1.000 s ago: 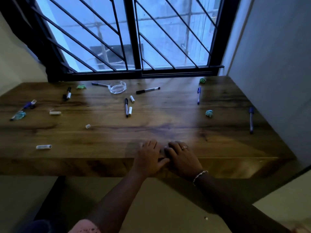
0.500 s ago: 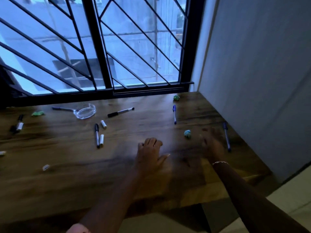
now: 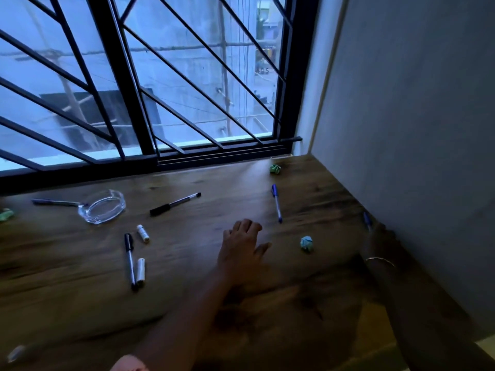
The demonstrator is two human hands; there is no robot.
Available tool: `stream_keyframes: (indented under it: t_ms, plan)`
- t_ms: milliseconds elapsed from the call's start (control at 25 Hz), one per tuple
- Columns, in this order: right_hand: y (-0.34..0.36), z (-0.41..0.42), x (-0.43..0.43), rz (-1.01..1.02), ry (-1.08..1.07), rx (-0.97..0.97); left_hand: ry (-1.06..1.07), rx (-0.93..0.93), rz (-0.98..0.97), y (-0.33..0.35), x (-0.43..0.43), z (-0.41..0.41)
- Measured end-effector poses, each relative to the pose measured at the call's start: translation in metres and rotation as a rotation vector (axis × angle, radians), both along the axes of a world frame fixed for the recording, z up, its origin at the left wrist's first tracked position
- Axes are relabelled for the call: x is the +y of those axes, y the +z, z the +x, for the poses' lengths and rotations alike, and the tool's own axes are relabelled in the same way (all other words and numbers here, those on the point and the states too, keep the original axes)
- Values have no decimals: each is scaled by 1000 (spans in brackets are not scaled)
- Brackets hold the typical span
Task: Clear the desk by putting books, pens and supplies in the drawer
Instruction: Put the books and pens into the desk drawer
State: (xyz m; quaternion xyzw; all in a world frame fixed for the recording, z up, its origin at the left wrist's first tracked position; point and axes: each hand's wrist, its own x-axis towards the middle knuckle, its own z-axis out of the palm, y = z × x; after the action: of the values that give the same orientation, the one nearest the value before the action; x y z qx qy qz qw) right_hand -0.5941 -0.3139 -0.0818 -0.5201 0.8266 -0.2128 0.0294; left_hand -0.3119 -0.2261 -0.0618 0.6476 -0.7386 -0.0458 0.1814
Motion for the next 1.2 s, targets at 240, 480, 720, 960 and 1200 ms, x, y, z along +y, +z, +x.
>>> stream_keyframes:
  t_ms: [240, 480, 720, 960, 1200]
  plan:
    - [26, 76, -51, -37, 211, -509, 50, 36, -12, -3, -11, 21]
    - [28, 168, -91, 106, 435, -321, 223, 76, -56, 3, -4, 48]
    - [8, 191, -99, 274, 455, -77, 390, 150, -34, 10, 5, 82]
    - [38, 247, -93, 81, 842, -43, 578, 161, -146, 0, 6, 110]
    - [60, 347, -63, -23, 1481, 228, 931, 99, -143, 12, 20, 147]
